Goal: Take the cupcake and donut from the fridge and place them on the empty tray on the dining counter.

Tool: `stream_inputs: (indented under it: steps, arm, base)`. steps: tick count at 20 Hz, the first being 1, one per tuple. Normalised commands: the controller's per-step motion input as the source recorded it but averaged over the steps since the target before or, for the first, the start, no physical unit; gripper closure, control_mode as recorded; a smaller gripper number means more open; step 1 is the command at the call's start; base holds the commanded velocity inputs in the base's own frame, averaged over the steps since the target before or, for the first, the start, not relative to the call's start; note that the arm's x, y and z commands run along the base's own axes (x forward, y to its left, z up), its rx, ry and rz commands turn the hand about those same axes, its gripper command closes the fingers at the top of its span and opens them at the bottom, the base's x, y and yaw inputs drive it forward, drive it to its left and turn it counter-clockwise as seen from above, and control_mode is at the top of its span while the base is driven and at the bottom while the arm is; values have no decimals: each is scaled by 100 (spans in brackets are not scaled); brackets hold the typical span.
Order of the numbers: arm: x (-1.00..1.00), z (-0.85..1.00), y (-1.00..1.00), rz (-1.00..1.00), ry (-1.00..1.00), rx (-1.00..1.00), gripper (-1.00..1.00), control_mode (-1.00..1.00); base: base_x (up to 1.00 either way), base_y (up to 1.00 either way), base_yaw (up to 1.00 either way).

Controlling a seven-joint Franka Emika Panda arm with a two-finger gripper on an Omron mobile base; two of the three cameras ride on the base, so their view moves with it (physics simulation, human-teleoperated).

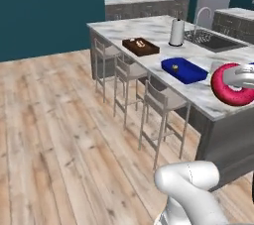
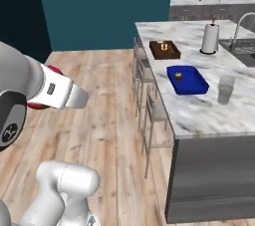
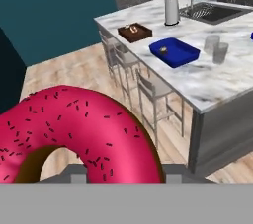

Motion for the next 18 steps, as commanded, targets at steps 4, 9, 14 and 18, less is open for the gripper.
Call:
stream_inputs:
  steps: [4,9,14,18]
  arm:
    - [0,0,0,0,0,0,100,100]
    - [0,0,0,0,0,0,100,100]
    - [0,0,0,0,0,0,100,100]
    - [0,0,0,0,0,0,100,100]
  base:
    - [100,96,-39]
    - [96,-4,-18]
    - [71,-29,-42]
    - [70,45,-59]
